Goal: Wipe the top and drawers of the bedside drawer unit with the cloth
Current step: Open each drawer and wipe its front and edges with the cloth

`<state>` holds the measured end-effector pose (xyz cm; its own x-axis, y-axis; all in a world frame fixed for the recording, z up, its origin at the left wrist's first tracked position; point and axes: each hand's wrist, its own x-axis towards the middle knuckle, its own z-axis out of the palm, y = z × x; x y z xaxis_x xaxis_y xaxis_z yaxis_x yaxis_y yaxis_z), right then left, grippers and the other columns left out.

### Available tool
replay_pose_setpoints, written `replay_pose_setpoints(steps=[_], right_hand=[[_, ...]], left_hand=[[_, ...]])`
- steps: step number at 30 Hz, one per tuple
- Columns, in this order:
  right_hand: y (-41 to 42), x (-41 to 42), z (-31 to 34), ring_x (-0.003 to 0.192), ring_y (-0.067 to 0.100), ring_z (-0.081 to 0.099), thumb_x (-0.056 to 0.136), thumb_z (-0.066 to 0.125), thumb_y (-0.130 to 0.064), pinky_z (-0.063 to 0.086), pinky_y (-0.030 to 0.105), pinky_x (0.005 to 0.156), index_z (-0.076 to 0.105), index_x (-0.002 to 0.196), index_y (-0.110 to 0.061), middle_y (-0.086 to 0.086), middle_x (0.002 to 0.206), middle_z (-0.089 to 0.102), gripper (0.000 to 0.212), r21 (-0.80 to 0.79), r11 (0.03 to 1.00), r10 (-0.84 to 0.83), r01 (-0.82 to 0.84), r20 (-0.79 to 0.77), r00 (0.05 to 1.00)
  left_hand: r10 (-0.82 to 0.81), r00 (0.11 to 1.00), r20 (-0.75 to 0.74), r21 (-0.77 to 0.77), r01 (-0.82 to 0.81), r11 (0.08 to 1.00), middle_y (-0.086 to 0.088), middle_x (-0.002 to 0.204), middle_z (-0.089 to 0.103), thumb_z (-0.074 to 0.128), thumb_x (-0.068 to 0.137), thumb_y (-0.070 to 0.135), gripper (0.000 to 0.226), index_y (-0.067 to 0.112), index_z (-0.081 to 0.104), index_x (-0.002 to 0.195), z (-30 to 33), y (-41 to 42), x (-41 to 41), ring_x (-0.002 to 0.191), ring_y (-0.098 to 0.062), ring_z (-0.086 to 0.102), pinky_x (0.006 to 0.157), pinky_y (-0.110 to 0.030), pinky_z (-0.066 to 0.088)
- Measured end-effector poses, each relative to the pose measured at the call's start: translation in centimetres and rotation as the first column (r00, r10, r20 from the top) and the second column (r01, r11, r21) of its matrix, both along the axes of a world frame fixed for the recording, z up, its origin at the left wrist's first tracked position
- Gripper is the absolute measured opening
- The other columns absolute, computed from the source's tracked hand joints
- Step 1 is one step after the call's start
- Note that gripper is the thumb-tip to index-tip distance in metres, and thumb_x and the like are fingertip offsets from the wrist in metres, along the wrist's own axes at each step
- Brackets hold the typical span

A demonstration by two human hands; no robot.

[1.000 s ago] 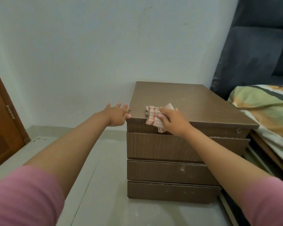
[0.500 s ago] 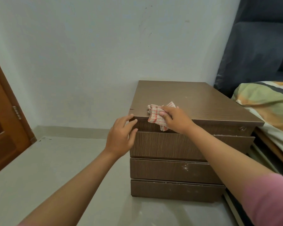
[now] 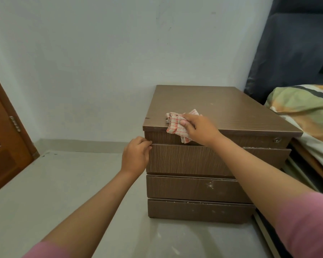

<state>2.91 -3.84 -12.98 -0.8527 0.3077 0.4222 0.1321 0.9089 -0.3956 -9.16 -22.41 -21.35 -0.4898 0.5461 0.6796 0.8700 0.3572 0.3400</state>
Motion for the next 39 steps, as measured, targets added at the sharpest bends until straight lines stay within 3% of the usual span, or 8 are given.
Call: replay_pose_setpoints(steps=[10, 17, 21, 26, 29, 33, 36, 39], right_hand=[[-0.4, 0.3, 0.2, 0.082, 0.018, 0.054, 0.100, 0.038, -0.030, 0.043, 0.035, 0.081, 0.055, 0.122, -0.018, -0.001, 0.085, 0.062, 0.031, -0.026, 1.000, -0.003, 0.004, 0.011, 1.000], [-0.8, 0.3, 0.4, 0.074, 0.016, 0.055, 0.099, 0.040, -0.030, 0.043, 0.028, 0.061, 0.055, 0.126, -0.017, -0.002, 0.085, 0.062, 0.033, -0.072, 0.997, -0.037, 0.038, 0.021, 0.999], [-1.5, 0.5, 0.6, 0.083, 0.017, 0.060, 0.099, 0.041, -0.031, 0.052, 0.033, 0.068, 0.052, 0.130, -0.017, 0.005, 0.103, 0.067, 0.036, -0.095, 0.992, -0.082, 0.086, 0.047, 0.996], [-3.8, 1.3, 1.4, 0.078, 0.017, 0.062, 0.098, 0.044, -0.026, 0.051, 0.031, 0.066, 0.059, 0.118, -0.012, 0.004, 0.091, 0.066, 0.028, -0.229, 0.958, -0.184, 0.174, -0.025, 0.983], [-6.3, 3.3, -0.3, 0.083, 0.019, 0.063, 0.098, 0.044, -0.024, 0.054, 0.036, 0.074, 0.064, 0.101, -0.015, 0.005, 0.090, 0.068, 0.022, -0.413, 0.870, -0.387, 0.269, -0.234, 0.892], [-11.7, 6.4, -4.0, 0.082, 0.008, 0.055, 0.098, 0.044, -0.020, 0.040, 0.011, 0.064, 0.064, 0.106, -0.015, -0.001, 0.095, 0.063, 0.022, -0.653, 0.689, -0.634, 0.315, -0.332, 0.698], [-14.2, 5.4, -7.1, 0.109, 0.021, 0.058, 0.097, 0.044, -0.019, 0.050, 0.029, 0.087, 0.062, 0.117, -0.014, 0.004, 0.114, 0.065, 0.027, -0.699, 0.642, -0.679, 0.313, -0.331, 0.655], [-15.2, 2.7, -8.1, 0.138, 0.028, 0.033, 0.098, 0.043, -0.018, 0.032, 0.039, 0.111, 0.060, 0.121, -0.011, 0.009, 0.142, 0.047, 0.030, -0.724, 0.612, -0.681, 0.319, -0.276, 0.678]], left_hand=[[0.008, 0.991, 0.134, 0.096, -0.022, 0.995, -0.015, 0.080, 0.064, 0.063, 0.080, -0.002, 0.013, -0.002, 0.070, 0.091, 0.1, 0.4, 0.8, 0.074, -0.026, 0.058, 0.065, -0.026, 0.041], [-0.021, 0.989, 0.147, 0.127, 0.002, 0.992, -0.011, 0.076, 0.063, 0.064, 0.079, -0.002, 0.011, 0.000, 0.072, 0.087, 0.2, -1.3, 2.0, 0.068, -0.019, 0.056, 0.061, -0.018, 0.040], [-0.037, 0.984, 0.175, 0.118, 0.016, 0.993, -0.009, 0.080, 0.066, 0.067, 0.079, 0.001, 0.010, 0.003, 0.072, 0.087, 0.4, -2.4, 2.6, 0.071, -0.016, 0.058, 0.064, -0.009, 0.037], [-0.051, 0.979, 0.200, 0.067, 0.039, 0.997, -0.011, 0.082, 0.066, 0.064, 0.080, 0.001, 0.009, 0.002, 0.071, 0.086, 1.0, -2.7, 2.6, 0.074, -0.020, 0.060, 0.067, -0.020, 0.042], [-0.051, 0.982, 0.182, 0.046, 0.043, 0.998, -0.011, 0.083, 0.066, 0.063, 0.081, 0.000, 0.010, 0.001, 0.071, 0.087, 1.0, -2.6, 2.4, 0.074, -0.021, 0.060, 0.067, -0.021, 0.042], [-0.056, 0.985, 0.163, 0.055, 0.048, 0.997, -0.010, 0.082, 0.066, 0.064, 0.080, -0.001, 0.011, 0.001, 0.071, 0.087, 0.9, -2.6, 2.4, 0.070, -0.013, 0.054, 0.066, -0.017, 0.038], [-0.069, 0.984, 0.163, 0.046, 0.062, 0.997, -0.011, 0.081, 0.066, 0.064, 0.080, -0.001, 0.011, 0.001, 0.072, 0.087, 0.9, -2.6, 2.3, 0.069, -0.012, 0.053, 0.065, -0.017, 0.038], [-0.084, 0.982, 0.171, 0.037, 0.078, 0.996, -0.012, 0.080, 0.066, 0.064, 0.077, -0.006, 0.014, 0.001, 0.072, 0.086, 1.0, -2.8, 1.9, 0.070, -0.018, 0.059, 0.066, -0.019, 0.041]])
